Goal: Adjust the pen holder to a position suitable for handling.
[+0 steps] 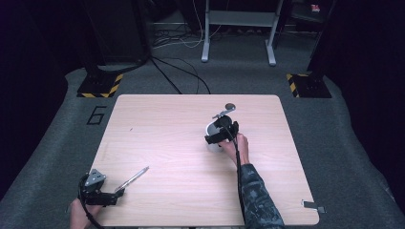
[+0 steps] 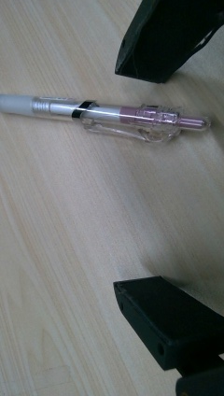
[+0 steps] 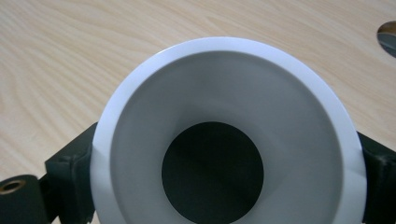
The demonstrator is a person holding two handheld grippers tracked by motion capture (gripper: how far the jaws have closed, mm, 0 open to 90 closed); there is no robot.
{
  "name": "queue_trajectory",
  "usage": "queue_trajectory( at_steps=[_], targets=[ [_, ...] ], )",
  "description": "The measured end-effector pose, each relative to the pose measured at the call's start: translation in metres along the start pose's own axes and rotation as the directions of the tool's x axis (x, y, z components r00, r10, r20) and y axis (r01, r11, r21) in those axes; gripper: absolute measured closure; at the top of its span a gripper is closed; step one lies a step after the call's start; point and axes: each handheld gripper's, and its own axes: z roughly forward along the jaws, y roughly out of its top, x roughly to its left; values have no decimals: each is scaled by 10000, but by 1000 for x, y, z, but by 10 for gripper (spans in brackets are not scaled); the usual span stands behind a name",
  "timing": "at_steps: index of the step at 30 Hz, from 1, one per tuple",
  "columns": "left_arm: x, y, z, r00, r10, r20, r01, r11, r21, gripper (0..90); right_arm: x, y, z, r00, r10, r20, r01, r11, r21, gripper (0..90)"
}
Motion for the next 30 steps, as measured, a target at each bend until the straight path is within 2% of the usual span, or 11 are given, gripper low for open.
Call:
queue_trajectory(
  at_steps=[8, 17, 30],
  targets=[
    [0, 0, 0, 10000, 53, 6, -53, 10000, 70, 4, 26, -8, -6, 9976, -552, -414, 556, 9984, 90, 57],
    [0, 0, 0, 10000, 53, 12, -53, 10000, 67, 4, 53, -16, -12, 9908, -1083, -816, 1093, 9940, 78, 57],
    [0, 0, -1, 10000, 51, 1, -51, 10000, 74, 4, 75, -26, -18, 9810, -1538, -1179, 1540, 9880, -72, 56]
  ],
)
